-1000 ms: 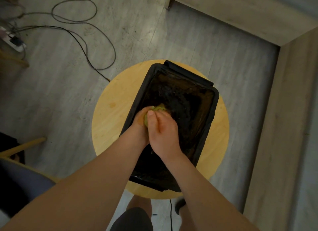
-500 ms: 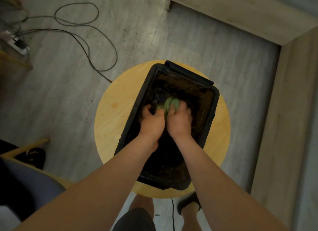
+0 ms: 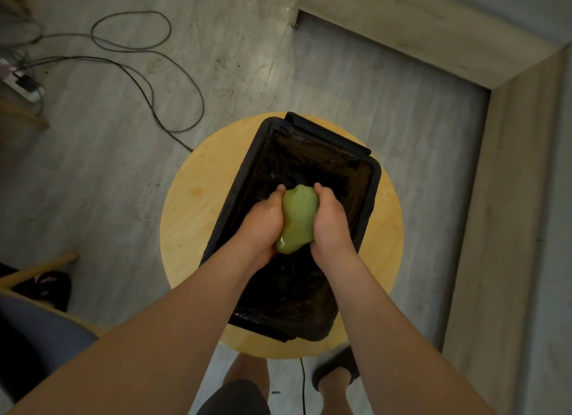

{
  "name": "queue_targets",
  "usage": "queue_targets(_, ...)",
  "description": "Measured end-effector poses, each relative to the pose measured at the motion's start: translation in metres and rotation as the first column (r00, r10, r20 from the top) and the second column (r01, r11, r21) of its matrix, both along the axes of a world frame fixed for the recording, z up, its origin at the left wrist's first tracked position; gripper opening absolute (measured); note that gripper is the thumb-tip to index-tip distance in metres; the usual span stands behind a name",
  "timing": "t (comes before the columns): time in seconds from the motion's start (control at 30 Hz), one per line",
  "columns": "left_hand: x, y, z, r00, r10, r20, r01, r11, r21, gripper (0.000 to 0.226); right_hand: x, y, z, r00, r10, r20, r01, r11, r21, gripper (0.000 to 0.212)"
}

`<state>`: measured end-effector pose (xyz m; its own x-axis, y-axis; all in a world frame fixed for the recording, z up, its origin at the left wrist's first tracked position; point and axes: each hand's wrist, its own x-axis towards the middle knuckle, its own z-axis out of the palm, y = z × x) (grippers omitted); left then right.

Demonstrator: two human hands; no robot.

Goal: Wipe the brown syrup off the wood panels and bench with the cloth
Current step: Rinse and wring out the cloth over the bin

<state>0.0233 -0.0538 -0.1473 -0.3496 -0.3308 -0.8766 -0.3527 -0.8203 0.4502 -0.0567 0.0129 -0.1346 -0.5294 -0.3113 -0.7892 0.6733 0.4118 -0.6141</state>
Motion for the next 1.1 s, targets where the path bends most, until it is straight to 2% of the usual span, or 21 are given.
queue_targets(0.1, -0.003, -0.001, 0.002, 0.998, 0.057, -0.034, -0.054, 0.995, 0.082, 0.051, 0.004, 0.003, 0.0, 0.992, -0.023, 0.126, 0.023, 1.0, 0.005, 0.037)
queue_targets(0.2, -0.003, 0.002, 0.004, 0.992, 0.118, -0.048, -0.111, 0.986, 0.127, 0.055, 0.014, 0.005, -0.003, 0.988, -0.028, 0.151, 0.023, 0.999, 0.032, 0.034)
queue_targets(0.33, -0.004, 0.005, 0.007, 0.992, 0.129, -0.017, -0.125, 0.98, 0.154, 0.059, 0.028, 0.008, -0.005, 0.988, 0.052, -0.146, -0.044, 0.997, 0.058, 0.042)
queue_targets(0.4, -0.002, 0.004, 0.007, 0.99, 0.138, -0.021, -0.133, 0.979, 0.155, 0.057, 0.03, 0.01, 0.0, 0.972, 0.1, -0.212, -0.096, 0.995, 0.033, 0.046)
queue_targets(0.47, 0.001, 0.003, 0.009, 0.99, 0.138, -0.025, -0.132, 0.979, 0.156, 0.054, 0.027, 0.008, 0.005, 0.977, 0.105, -0.184, -0.11, 0.994, -0.016, 0.045)
queue_targets(0.53, 0.004, 0.002, 0.01, 0.992, 0.121, -0.024, -0.114, 0.973, 0.199, 0.052, 0.019, 0.002, 0.012, 0.999, 0.025, -0.046, -0.028, 0.997, -0.073, 0.042)
queue_targets(0.6, 0.004, 0.002, 0.012, 0.993, 0.105, -0.048, -0.088, 0.959, 0.268, 0.055, 0.012, -0.003, 0.018, 0.998, -0.04, 0.053, 0.043, 0.998, -0.053, 0.041)
queue_targets(0.63, 0.005, 0.002, 0.013, 0.993, 0.092, -0.069, -0.068, 0.956, 0.287, 0.058, 0.01, -0.004, 0.017, 0.999, -0.011, 0.034, 0.011, 1.0, -0.003, 0.041)
queue_targets(0.67, 0.006, 0.001, 0.014, 0.993, 0.079, -0.087, -0.05, 0.955, 0.293, 0.061, 0.008, -0.005, 0.018, 0.995, 0.091, -0.033, -0.089, 0.994, 0.056, 0.044)
queue_targets(0.7, 0.007, 0.0, 0.013, 0.993, 0.065, -0.101, -0.033, 0.955, 0.295, 0.064, 0.007, -0.005, 0.019, 0.964, 0.237, -0.123, -0.222, 0.967, 0.121, 0.049)
queue_targets(0.77, 0.009, -0.004, 0.012, 0.989, 0.004, -0.147, 0.039, 0.957, 0.289, 0.074, 0.002, -0.003, 0.017, 0.844, 0.471, -0.255, -0.418, 0.877, 0.237, 0.06)
queue_targets(0.8, 0.01, -0.006, 0.014, 0.982, -0.044, -0.182, 0.094, 0.956, 0.278, 0.078, -0.002, -0.003, 0.016, 0.807, 0.526, -0.267, -0.461, 0.845, 0.273, 0.063)
queue_targets(0.87, 0.013, -0.007, 0.018, 0.952, -0.131, -0.278, 0.203, 0.947, 0.249, 0.081, -0.008, -0.006, 0.023, 0.809, 0.544, -0.223, -0.483, 0.831, 0.278, 0.071)
queue_targets(0.93, 0.016, -0.008, 0.021, 0.906, -0.205, -0.37, 0.296, 0.932, 0.207, 0.07, -0.019, -0.003, 0.022, 0.821, 0.541, -0.181, -0.506, 0.838, 0.205, 0.063)
queue_targets(1.0, 0.018, -0.012, 0.022, 0.857, -0.298, -0.419, 0.396, 0.903, 0.167, 0.05, -0.028, 0.001, 0.025, 0.779, 0.589, -0.215, -0.565, 0.808, 0.164, 0.051)
queue_targets(1.1, 0.021, -0.022, 0.023, 0.799, -0.436, -0.414, 0.521, 0.846, 0.114, 0.028, -0.044, 0.01, 0.029, 0.596, 0.703, -0.389, -0.686, 0.697, 0.208, 0.034)
